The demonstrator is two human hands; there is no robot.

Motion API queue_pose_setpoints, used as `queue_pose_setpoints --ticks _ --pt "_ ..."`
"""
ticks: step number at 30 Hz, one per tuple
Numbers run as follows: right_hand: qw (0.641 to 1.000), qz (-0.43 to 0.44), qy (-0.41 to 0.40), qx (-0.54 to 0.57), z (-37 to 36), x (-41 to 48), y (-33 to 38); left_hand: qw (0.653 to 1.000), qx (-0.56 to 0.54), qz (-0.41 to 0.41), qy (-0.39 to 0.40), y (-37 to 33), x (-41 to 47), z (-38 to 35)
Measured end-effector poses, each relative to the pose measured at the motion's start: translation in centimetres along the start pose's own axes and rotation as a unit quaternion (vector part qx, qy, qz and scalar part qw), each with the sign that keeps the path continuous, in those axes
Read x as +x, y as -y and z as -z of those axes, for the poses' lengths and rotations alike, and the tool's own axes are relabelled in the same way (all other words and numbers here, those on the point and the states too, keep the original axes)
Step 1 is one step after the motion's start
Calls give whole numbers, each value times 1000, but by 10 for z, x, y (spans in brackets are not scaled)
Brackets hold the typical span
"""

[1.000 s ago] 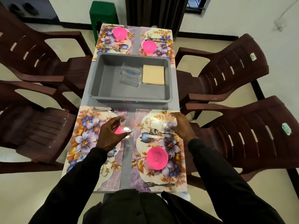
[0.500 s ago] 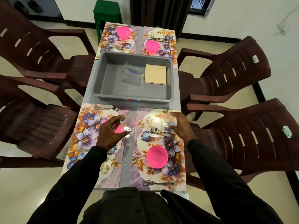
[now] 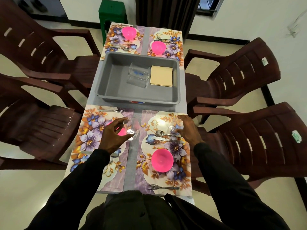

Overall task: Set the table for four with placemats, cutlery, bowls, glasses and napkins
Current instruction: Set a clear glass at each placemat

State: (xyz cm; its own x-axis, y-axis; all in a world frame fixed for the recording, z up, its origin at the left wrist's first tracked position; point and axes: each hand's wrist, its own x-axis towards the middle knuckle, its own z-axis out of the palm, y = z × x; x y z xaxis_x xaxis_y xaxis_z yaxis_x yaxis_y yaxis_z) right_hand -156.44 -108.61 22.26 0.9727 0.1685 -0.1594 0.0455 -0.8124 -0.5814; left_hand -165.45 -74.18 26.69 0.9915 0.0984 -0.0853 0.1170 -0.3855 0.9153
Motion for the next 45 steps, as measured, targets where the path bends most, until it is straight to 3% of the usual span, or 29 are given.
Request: queue_pose_setpoints --ticks 10,15,21,29,34,45 --pt "999 20 1 -37 1 -2 3 1000 -15 11 -14 -3 -7 9" --pt "997 50 -38 -37 8 -6 15 999 -11 4 -34 -3 -14 22" --pt "992 95 -77 16 4 -5 40 997 -25 14 -71 -2 -33 47" --pt "990 120 -40 67 -30 -8 84 993 -39 41 -106 6 -66 88" --pt "989 126 -12 75 -55 -16 106 993 -34 59 -101 27 -90 115" --pt "991 114 11 69 -95 -58 161 996 11 88 -11 94 -128 164"
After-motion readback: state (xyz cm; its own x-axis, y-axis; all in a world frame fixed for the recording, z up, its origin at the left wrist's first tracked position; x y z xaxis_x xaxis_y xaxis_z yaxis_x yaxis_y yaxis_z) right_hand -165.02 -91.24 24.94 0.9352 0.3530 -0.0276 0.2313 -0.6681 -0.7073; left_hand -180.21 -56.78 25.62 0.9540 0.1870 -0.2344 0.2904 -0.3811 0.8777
